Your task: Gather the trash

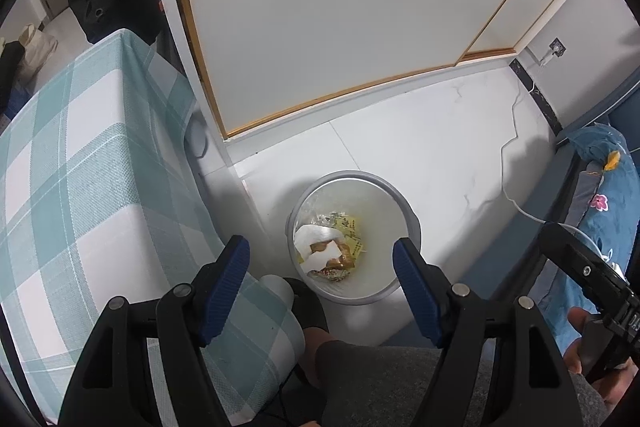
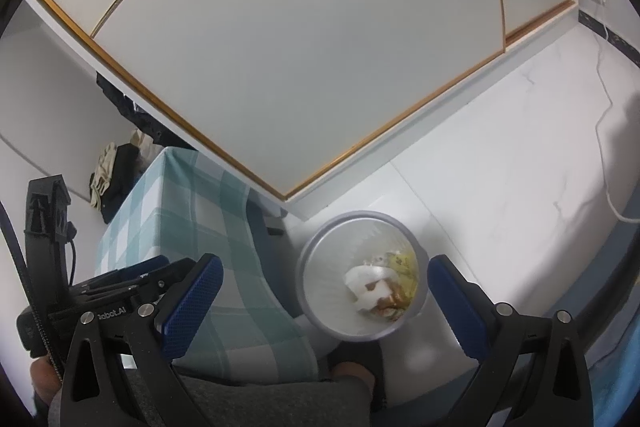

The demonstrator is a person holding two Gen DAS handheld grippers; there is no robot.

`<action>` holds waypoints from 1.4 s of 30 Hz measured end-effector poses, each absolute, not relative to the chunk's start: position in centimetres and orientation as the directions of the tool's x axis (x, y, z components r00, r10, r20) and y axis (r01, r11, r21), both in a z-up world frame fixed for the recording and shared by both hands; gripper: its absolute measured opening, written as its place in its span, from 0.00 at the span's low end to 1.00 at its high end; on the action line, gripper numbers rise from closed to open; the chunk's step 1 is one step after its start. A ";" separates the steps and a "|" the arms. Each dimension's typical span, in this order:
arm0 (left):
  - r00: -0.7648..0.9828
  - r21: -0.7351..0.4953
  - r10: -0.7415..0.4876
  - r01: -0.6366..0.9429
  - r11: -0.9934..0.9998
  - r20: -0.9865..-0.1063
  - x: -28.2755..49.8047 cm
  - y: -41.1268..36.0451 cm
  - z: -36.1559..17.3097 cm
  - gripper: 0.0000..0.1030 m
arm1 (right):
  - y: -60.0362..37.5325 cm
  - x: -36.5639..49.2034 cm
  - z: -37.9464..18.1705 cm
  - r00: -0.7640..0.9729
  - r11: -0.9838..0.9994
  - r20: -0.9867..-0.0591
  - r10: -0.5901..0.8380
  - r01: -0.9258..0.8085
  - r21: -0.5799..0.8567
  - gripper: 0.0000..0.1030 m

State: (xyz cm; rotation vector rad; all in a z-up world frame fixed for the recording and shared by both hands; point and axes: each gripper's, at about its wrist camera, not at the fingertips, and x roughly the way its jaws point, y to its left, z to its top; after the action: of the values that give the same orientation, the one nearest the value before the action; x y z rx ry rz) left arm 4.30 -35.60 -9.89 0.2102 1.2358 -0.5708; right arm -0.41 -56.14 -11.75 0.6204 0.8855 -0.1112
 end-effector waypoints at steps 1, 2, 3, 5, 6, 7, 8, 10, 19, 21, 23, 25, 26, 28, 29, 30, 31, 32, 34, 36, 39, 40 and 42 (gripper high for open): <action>0.209 -0.155 -0.299 0.517 0.842 -0.931 4.3 -35.6 -9.9 0.69 | -56.1 -0.4 -11.7 0.641 0.820 -0.751 0.159 0.338 0.462 1.00; 0.206 -0.158 -0.302 0.517 0.841 -0.931 4.3 -35.6 -9.9 0.69 | -56.1 -0.5 -11.7 0.640 0.823 -0.753 0.154 0.339 0.456 1.00; 0.206 -0.158 -0.301 0.517 0.842 -0.931 4.3 -35.6 -9.9 0.69 | -56.1 -0.5 -11.6 0.640 0.824 -0.753 0.151 0.339 0.453 1.00; 0.203 -0.162 -0.305 0.518 0.840 -0.931 4.2 -35.6 -9.9 0.69 | -56.2 -0.5 -11.6 0.643 0.822 -0.750 0.152 0.339 0.457 1.00; 0.203 -0.161 -0.304 0.519 0.840 -0.931 4.2 -35.7 -9.9 0.69 | -56.2 -0.5 -11.6 0.643 0.822 -0.751 0.150 0.340 0.456 1.00; 0.204 -0.159 -0.303 0.520 0.839 -0.931 4.1 -35.7 -9.9 0.69 | -56.2 -0.5 -11.6 0.644 0.821 -0.750 0.151 0.341 0.458 1.00; 0.203 -0.157 -0.302 0.524 0.837 -0.931 4.0 -35.7 -9.9 0.69 | -56.2 -0.6 -11.5 0.646 0.820 -0.748 0.152 0.340 0.460 1.00; 0.205 -0.160 -0.306 0.523 0.837 -0.930 4.0 -35.7 -9.8 0.69 | -56.2 -0.6 -11.5 0.646 0.822 -0.749 0.148 0.340 0.456 1.00; 0.189 -0.168 -0.306 0.523 0.835 -0.933 4.1 -35.6 -9.9 0.69 | -56.1 -0.8 -11.6 0.648 0.818 -0.747 0.148 0.345 0.461 1.00; 0.184 -0.173 -0.309 0.525 0.834 -0.933 4.0 -35.7 -9.9 0.69 | -56.1 -0.8 -11.7 0.647 0.817 -0.748 0.146 0.347 0.460 1.00; 0.185 -0.168 -0.305 0.525 0.834 -0.934 4.0 -35.8 -9.9 0.69 | -56.2 -0.8 -11.7 0.648 0.815 -0.747 0.149 0.347 0.464 1.00; 0.185 -0.169 -0.306 0.524 0.834 -0.934 3.9 -35.9 -9.8 0.69 | -56.1 -0.8 -11.7 0.646 0.816 -0.749 0.146 0.349 0.461 1.00; 0.185 -0.170 -0.307 0.525 0.834 -0.934 3.9 -35.8 -9.9 0.69 | -56.1 -0.8 -11.7 0.646 0.815 -0.749 0.148 0.349 0.462 1.00; 0.185 -0.170 -0.307 0.525 0.834 -0.934 3.9 -35.9 -9.8 0.69 | -56.1 -0.8 -11.7 0.647 0.816 -0.749 0.145 0.349 0.460 1.00; 0.185 -0.169 -0.306 0.525 0.834 -0.934 3.9 -35.8 -9.9 0.69 | -56.1 -0.8 -11.7 0.646 0.816 -0.749 0.147 0.349 0.461 1.00; 0.183 -0.171 -0.306 0.525 0.834 -0.934 3.9 -35.8 -9.8 0.69 | -56.1 -0.8 -11.7 0.647 0.816 -0.748 0.147 0.348 0.462 1.00; 0.182 -0.172 -0.306 0.523 0.835 -0.934 3.9 -35.8 -9.8 0.69 | -56.1 -0.8 -11.7 0.647 0.817 -0.749 0.143 0.350 0.459 1.00; 0.183 -0.172 -0.307 0.524 0.834 -0.934 4.0 -35.8 -9.8 0.69 | -56.1 -0.8 -11.7 0.646 0.817 -0.750 0.142 0.351 0.458 1.00; 0.187 -0.168 -0.306 0.525 0.834 -0.934 4.0 -35.8 -9.8 0.69 | -56.1 -0.8 -11.7 0.646 0.817 -0.750 0.143 0.350 0.458 1.00; 0.185 -0.170 -0.307 0.526 0.834 -0.934 3.9 -35.8 -9.9 0.69 | -56.0 -0.8 -11.6 0.645 0.818 -0.751 0.141 0.351 0.455 1.00; 0.185 -0.166 -0.303 0.524 0.835 -0.935 3.9 -35.8 -9.9 0.69 | -55.9 -0.8 -11.6 0.645 0.819 -0.752 0.138 0.352 0.452 1.00; 0.185 -0.165 -0.300 0.523 0.837 -0.936 4.0 -35.8 -9.9 0.69 | -55.9 -0.8 -11.6 0.645 0.819 -0.752 0.139 0.353 0.454 1.00; 0.182 -0.167 -0.300 0.521 0.837 -0.936 3.9 -35.9 -9.9 0.69 | -55.9 -0.8 -11.6 0.644 0.819 -0.753 0.137 0.353 0.452 1.00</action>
State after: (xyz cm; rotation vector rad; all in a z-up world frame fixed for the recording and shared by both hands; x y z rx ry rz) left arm 3.89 -35.86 -9.95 0.2074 1.2613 -0.5856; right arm -0.76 -55.87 -11.64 0.6174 0.8763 -0.1325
